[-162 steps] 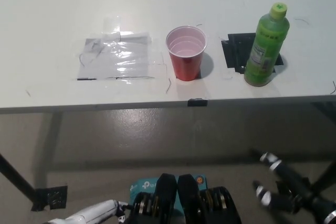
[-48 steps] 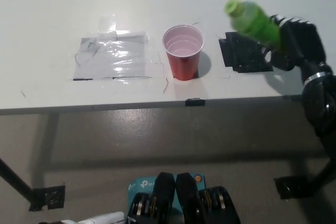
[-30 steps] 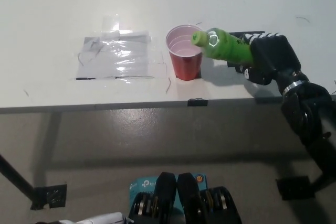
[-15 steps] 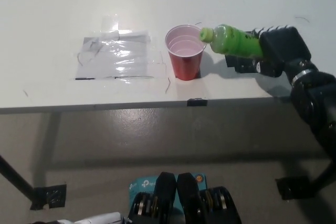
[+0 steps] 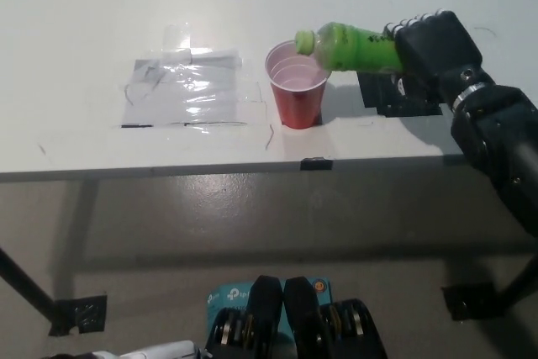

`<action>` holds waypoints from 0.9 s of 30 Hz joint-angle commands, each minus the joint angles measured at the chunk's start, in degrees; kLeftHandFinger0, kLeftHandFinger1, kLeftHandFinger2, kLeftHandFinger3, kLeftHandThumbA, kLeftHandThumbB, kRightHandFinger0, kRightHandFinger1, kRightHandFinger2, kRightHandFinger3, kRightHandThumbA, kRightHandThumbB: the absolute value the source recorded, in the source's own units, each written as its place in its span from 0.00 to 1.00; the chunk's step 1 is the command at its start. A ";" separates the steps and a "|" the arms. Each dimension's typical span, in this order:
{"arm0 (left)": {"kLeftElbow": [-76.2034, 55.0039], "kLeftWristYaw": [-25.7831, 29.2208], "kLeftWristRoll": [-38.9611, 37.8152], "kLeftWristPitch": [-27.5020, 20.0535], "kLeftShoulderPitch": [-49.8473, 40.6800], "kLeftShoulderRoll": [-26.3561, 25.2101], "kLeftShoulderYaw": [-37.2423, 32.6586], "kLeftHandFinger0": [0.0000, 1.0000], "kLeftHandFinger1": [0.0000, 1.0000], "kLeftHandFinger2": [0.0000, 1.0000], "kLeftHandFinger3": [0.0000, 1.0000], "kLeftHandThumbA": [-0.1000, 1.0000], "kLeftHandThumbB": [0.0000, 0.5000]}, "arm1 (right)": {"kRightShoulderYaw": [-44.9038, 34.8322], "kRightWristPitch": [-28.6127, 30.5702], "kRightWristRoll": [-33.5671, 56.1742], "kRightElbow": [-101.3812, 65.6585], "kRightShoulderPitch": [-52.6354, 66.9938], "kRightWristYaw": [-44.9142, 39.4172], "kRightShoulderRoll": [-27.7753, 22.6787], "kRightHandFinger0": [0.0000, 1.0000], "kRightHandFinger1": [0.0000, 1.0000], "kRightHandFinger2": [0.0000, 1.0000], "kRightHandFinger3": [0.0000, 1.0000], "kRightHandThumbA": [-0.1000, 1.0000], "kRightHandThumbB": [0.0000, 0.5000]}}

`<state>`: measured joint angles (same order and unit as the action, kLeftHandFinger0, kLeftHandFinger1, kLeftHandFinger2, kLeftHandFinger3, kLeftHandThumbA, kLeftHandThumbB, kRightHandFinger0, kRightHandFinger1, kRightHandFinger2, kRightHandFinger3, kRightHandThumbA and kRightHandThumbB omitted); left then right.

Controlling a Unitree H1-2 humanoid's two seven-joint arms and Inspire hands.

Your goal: The robot uses its right hand to pick up a bottle kept in the middle of the desk and tilt it into a cup kept next to it to pour water out

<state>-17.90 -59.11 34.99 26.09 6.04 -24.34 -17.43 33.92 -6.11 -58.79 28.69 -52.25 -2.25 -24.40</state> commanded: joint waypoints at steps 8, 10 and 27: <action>-1.35 -1.33 -0.33 0.83 1.26 -1.23 1.47 1.00 1.00 1.00 1.00 1.00 0.92 | 2.86 -0.04 -9.56 0.98 -7.89 0.49 -5.89 0.00 0.21 0.46 0.03 0.00 0.24; -1.43 -2.12 0.20 0.83 1.30 -0.81 2.26 1.00 1.00 1.00 1.00 1.00 0.92 | 2.36 0.40 -9.04 0.34 -8.03 -0.16 -6.34 0.00 0.19 0.45 0.09 0.00 0.26; -1.97 -2.54 -0.14 0.83 1.65 -0.92 2.42 1.00 1.00 1.00 1.00 1.00 0.89 | 1.70 2.04 -10.73 -2.55 -11.14 -1.32 -5.13 0.00 0.06 0.32 0.00 0.01 0.20</action>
<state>-17.98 -60.67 35.02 26.09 6.87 -24.33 -15.55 37.00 -4.37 -67.77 29.13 -57.38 -4.24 -29.27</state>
